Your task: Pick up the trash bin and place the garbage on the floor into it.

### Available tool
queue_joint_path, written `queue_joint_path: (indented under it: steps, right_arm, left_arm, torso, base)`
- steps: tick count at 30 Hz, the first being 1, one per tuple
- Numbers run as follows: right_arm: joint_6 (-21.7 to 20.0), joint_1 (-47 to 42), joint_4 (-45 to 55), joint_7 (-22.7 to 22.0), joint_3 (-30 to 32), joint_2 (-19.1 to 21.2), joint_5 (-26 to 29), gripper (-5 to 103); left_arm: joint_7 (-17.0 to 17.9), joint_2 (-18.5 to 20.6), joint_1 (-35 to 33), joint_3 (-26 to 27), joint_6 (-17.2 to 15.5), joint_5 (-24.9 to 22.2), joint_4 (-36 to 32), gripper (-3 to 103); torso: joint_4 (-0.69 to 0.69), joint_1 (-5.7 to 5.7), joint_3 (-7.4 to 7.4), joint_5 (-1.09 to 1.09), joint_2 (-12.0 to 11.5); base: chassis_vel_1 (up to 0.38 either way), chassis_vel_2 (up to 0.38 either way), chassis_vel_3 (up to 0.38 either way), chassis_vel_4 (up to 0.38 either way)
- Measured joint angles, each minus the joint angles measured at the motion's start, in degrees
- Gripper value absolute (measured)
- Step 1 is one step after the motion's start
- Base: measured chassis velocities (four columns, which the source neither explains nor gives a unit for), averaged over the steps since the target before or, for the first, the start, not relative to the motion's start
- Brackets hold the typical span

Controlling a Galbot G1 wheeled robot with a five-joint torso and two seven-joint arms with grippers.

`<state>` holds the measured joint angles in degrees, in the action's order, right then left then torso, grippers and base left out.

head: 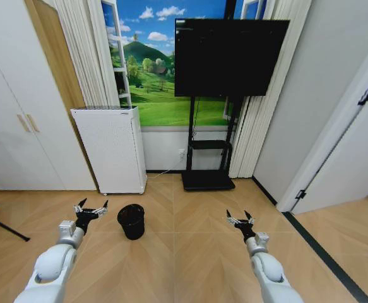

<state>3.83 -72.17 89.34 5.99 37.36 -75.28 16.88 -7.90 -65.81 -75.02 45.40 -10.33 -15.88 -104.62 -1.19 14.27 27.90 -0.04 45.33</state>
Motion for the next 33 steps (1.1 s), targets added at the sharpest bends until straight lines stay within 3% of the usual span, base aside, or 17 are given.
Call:
queue_joint_path:
  steps: [3, 6, 10, 16, 20, 33]
  right_arm:
    - [0.0, -0.3, 0.0, 0.0, 0.2, 0.0, 0.0, 100]
    - [0.1, -0.5, 0.1, 0.0, 0.3, 0.0, -0.1, 100]
    - [0.3, -0.7, 0.2, -0.1, 0.5, 0.0, -0.1, 100]
    - [0.7, -1.2, 0.4, -0.1, 0.9, 0.0, -0.1, 100]
    - [3.1, -1.5, -0.7, -0.1, 0.9, 0.0, -0.4, 100]
    - [4.6, -2.1, -1.4, -0.2, 0.9, 0.7, 0.7, 100]
  left_arm:
    - [-0.1, 0.0, 0.0, 0.0, 0.0, 0.0, 0.0, 100]
    - [-0.1, 0.0, -0.1, 0.0, 0.0, 0.0, 0.0, 100]
    - [-0.1, -0.2, -0.3, -0.1, 0.0, 0.1, -0.3, 100]
    - [-0.1, -0.6, -0.5, -0.4, -0.1, 0.4, -0.7, 100]
    - [0.3, -0.7, -0.6, -0.7, 0.0, 0.3, -0.9, 100]
    - [2.4, -2.0, -1.5, -1.8, 0.3, 0.7, -2.1, 100]
  torso:
    - [-0.03, 0.0, 0.0, 0.1, 0.0]
    - [-0.03, -0.02, -0.02, 0.01, 0.0]
    - [-0.02, -0.03, -0.02, 0.09, -0.1]
    - [-0.01, -0.04, -0.05, 0.03, -0.1]
    - [-0.02, -0.05, -0.07, 0.05, -0.1]
    - [-0.01, -0.02, -0.06, 0.07, -0.2]
  base:
    - [0.34, -0.323, -0.35, 0.33]
    - [0.306, -0.326, -0.334, 0.333]
    - [0.318, -0.314, -0.317, 0.333]
    - [0.277, -0.277, -0.268, 0.292]
    - [0.217, -0.251, -0.23, 0.243]
    - [0.016, -0.022, -0.029, 0.026]
